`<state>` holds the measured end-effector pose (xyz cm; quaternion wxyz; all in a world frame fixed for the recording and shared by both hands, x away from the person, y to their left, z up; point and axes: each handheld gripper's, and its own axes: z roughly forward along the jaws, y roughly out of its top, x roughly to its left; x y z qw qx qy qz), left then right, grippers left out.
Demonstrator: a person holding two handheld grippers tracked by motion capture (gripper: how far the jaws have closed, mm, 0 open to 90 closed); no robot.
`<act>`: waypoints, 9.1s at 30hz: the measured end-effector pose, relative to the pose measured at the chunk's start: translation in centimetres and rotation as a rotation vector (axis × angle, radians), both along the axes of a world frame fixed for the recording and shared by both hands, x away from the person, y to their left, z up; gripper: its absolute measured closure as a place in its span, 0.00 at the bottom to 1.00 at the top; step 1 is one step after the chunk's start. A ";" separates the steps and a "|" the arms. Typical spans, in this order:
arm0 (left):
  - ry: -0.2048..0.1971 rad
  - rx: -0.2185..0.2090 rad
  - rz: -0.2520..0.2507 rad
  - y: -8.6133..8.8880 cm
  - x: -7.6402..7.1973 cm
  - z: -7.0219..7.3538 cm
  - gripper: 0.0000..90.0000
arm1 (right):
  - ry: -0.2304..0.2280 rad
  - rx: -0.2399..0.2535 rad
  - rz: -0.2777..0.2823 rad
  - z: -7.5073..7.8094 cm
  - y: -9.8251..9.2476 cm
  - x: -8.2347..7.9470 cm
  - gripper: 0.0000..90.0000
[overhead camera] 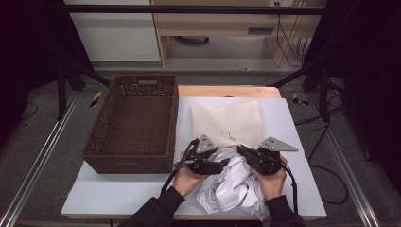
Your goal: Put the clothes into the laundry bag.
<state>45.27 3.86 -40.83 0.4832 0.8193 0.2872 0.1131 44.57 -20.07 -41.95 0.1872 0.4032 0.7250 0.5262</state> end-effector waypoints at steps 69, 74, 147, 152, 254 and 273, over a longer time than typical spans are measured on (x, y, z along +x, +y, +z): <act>0.166 0.094 -0.082 -3.0 -1.8 -5.1 0.40 | 0.007 -0.025 -0.008 -0.3 0.4 0.0 0.97; 0.154 0.095 -0.094 -3.2 -1.9 -5.0 0.83 | 0.010 -0.027 -0.006 -0.3 0.6 0.0 0.97; 0.006 0.108 -0.023 -1.9 -2.3 -2.3 0.36 | -0.007 -0.008 -0.007 0.0 -0.3 -0.3 0.98; 0.054 0.141 -0.034 -2.0 -3.0 -4.3 0.35 | 0.000 -0.007 -0.005 -0.1 -0.1 -0.2 0.98; -0.012 0.161 -0.052 -5.3 -2.8 -5.0 0.52 | 0.019 -0.005 -0.019 -0.2 -0.7 0.0 0.98; -0.034 0.203 0.130 -8.8 3.3 -6.4 0.93 | 0.024 0.007 -0.026 0.0 -1.0 0.0 0.98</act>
